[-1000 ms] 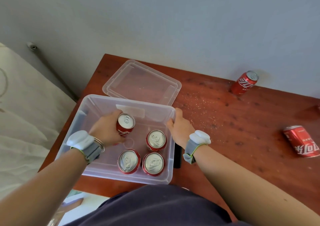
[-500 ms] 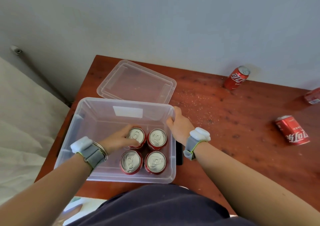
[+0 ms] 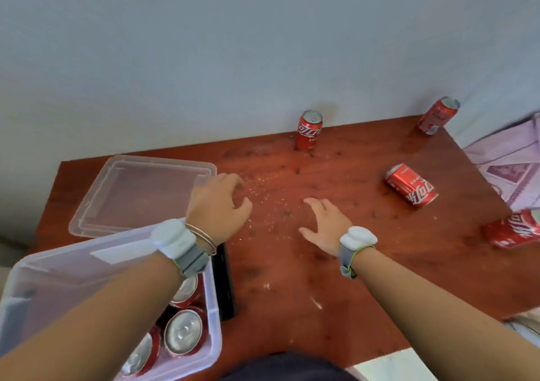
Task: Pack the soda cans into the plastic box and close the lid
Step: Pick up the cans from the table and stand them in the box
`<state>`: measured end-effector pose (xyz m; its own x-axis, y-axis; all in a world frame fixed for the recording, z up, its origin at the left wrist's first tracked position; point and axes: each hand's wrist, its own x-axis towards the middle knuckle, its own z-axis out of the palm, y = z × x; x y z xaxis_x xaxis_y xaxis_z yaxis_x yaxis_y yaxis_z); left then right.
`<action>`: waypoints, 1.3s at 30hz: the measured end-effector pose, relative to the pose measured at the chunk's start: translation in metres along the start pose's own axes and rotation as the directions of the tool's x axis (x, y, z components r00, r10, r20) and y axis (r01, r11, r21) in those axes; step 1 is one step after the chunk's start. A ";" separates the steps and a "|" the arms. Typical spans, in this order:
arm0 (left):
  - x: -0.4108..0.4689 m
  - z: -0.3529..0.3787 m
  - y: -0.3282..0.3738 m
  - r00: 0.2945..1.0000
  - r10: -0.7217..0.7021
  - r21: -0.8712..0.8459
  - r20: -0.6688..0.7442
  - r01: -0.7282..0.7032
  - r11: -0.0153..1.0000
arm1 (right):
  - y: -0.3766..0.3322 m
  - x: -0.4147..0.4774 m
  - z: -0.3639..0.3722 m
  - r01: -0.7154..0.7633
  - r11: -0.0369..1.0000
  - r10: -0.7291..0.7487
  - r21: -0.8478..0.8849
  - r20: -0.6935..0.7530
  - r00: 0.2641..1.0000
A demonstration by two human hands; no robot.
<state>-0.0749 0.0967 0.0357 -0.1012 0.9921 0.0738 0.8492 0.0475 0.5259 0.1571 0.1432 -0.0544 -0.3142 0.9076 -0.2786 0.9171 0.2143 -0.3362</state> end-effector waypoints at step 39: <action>0.063 0.092 0.075 0.968 -0.234 -0.300 0.087 0.250 0.921 | 0.178 0.082 -0.073 -0.352 0.921 0.347 -0.165 -0.057 0.936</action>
<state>0.0303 0.1736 0.0019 -0.2520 0.9596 -0.1252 0.6009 0.2566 0.7570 0.3123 0.2823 -0.0715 0.0385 0.9445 -0.3261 0.9960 -0.0626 -0.0637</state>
